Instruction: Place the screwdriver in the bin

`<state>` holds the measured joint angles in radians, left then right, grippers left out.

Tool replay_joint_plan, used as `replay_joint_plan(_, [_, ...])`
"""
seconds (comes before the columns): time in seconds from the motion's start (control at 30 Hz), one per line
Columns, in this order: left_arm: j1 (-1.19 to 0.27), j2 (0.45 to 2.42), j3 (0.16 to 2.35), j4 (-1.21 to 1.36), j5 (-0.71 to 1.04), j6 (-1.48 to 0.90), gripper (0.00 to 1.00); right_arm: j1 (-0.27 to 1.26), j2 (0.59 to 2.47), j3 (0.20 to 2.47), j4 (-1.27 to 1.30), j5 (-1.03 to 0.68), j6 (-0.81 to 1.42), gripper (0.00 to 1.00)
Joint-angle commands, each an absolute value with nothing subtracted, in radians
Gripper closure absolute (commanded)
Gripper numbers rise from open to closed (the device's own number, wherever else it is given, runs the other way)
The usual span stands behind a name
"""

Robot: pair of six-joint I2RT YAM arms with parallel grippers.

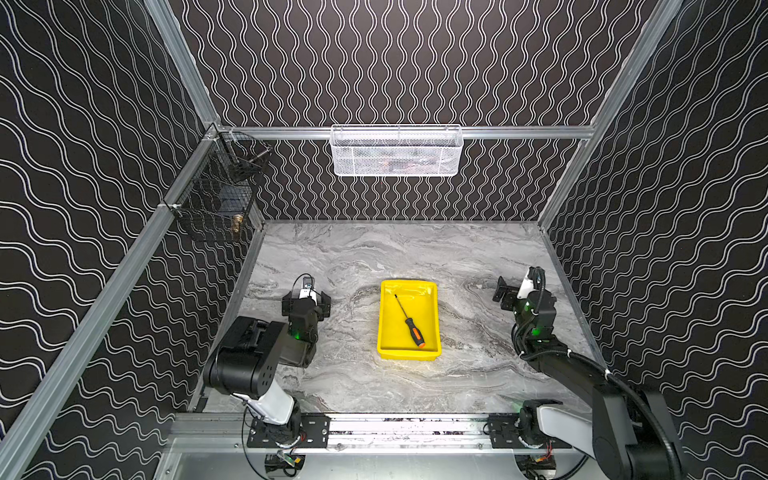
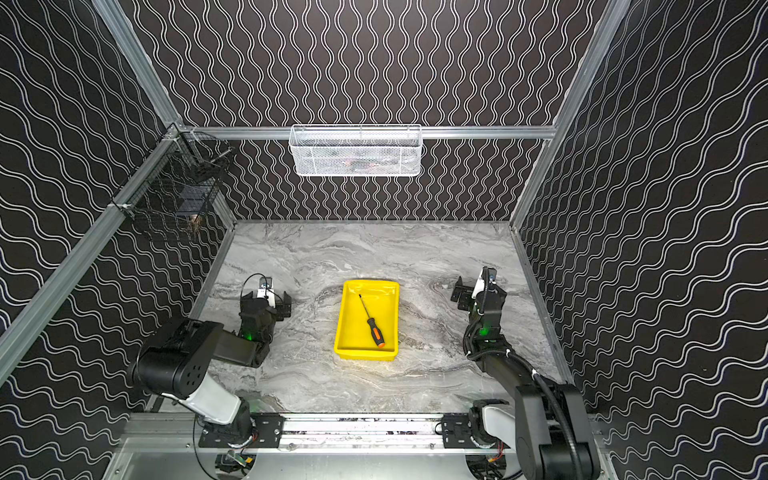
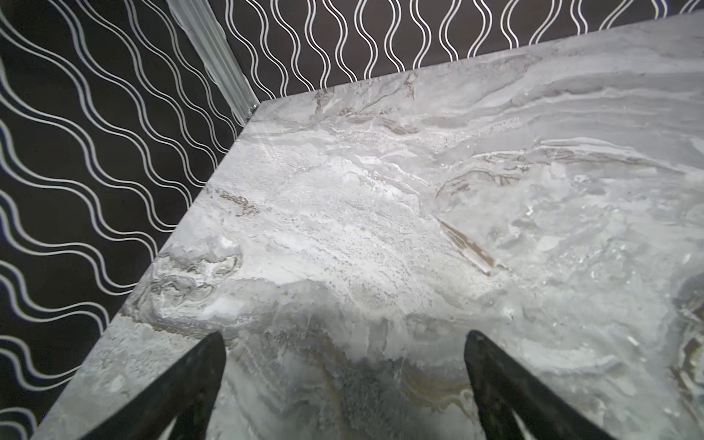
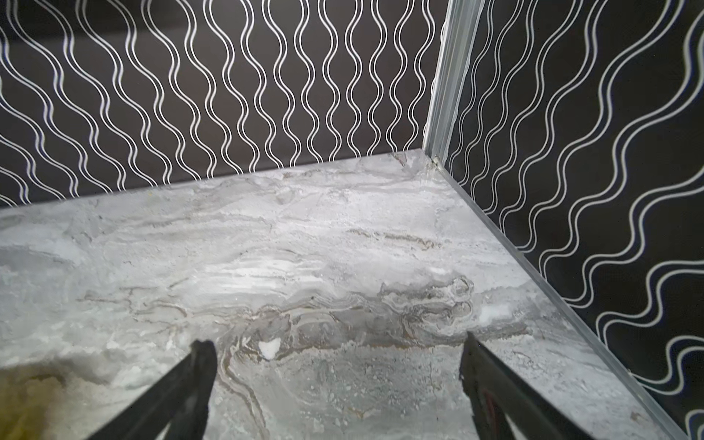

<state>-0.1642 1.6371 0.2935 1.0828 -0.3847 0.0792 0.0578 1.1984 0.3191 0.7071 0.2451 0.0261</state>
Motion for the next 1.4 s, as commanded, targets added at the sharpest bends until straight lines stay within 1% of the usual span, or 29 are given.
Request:
replay_joint_plan(0.0, [-0.159, 1.679, 0.315, 1.182, -0.365, 0.088, 0.01, 0.055, 1.234, 0.290, 0.889, 0.263, 0.027, 0.01])
replay_joint_plan(0.07, [-0.153, 1.658, 0.338, 1.086, -0.323, 0.074, 0.01, 0.055, 1.265, 0.279, 0.933, 0.264, 0.002, 0.01])
replay_joint_plan(0.1, [-0.146, 1.669, 0.339, 1.113, -0.314, 0.080, 0.01, 0.055, 1.283, 0.280, 0.938, 0.265, -0.002, 0.01])
replay_joint_plan(0.23, [-0.127, 1.664, 0.352, 1.074, -0.277, 0.068, 0.01, 0.055, 1.344, 0.285, 0.969, 0.229, -0.025, 0.01])
replay_joint_plan(0.37, [-0.112, 1.657, 0.360, 1.046, -0.249, 0.055, 0.01, 0.055, 1.429, 0.273, 1.082, 0.205, -0.058, 0.01])
replay_joint_plan(0.5, [-0.112, 1.660, 0.359, 1.051, -0.247, 0.056, 0.01, 0.038, 1.487, 0.248, 1.178, 0.227, -0.031, 0.01])
replay_joint_plan(0.57, [-0.112, 1.658, 0.358, 1.050, -0.247, 0.056, 0.01, 0.008, 1.507, 0.245, 1.168, 0.174, -0.006, 0.01])
replay_joint_plan(0.63, [-0.112, 1.661, 0.356, 1.060, -0.249, 0.060, 0.01, -0.015, 1.561, 0.251, 1.243, 0.126, -0.004, 0.01])
replay_joint_plan(0.7, [-0.112, 1.662, 0.353, 1.065, -0.251, 0.062, 0.01, -0.046, 1.515, 0.295, 1.067, 0.069, 0.021, 0.01])
replay_joint_plan(0.73, [-0.112, 1.663, 0.354, 1.065, -0.253, 0.064, 0.01, -0.055, 1.519, 0.288, 1.081, 0.055, 0.021, 0.01])
replay_joint_plan(0.8, [-0.112, 1.662, 0.354, 1.066, -0.253, 0.064, 0.01, -0.055, 1.553, 0.262, 1.206, 0.051, 0.014, 0.01])
replay_joint_plan(0.9, [-0.111, 1.663, 0.354, 1.066, -0.253, 0.065, 0.01, -0.055, 1.522, 0.285, 1.099, 0.055, 0.021, 0.01])
replay_joint_plan(1.0, [-0.112, 1.662, 0.354, 1.067, -0.253, 0.064, 0.01, -0.055, 1.549, 0.262, 1.200, 0.055, 0.000, 0.01])
replay_joint_plan(1.1, [-0.112, 1.662, 0.353, 1.066, -0.253, 0.065, 0.01, -0.055, 1.528, 0.279, 1.129, 0.055, 0.006, 0.01])
replay_joint_plan(1.2, [-0.112, 1.662, 0.353, 1.066, -0.253, 0.065, 0.01, -0.055, 1.547, 0.265, 1.190, 0.054, 0.002, 0.01])
replay_joint_plan(1.27, [-0.112, 1.661, 0.354, 1.066, -0.253, 0.064, 0.01, -0.055, 1.536, 0.274, 1.153, 0.053, 0.005, 0.01])
replay_joint_plan(1.37, [-0.112, 1.662, 0.353, 1.067, -0.253, 0.064, 0.01, -0.055, 1.545, 0.267, 1.181, 0.053, 0.002, 0.01])
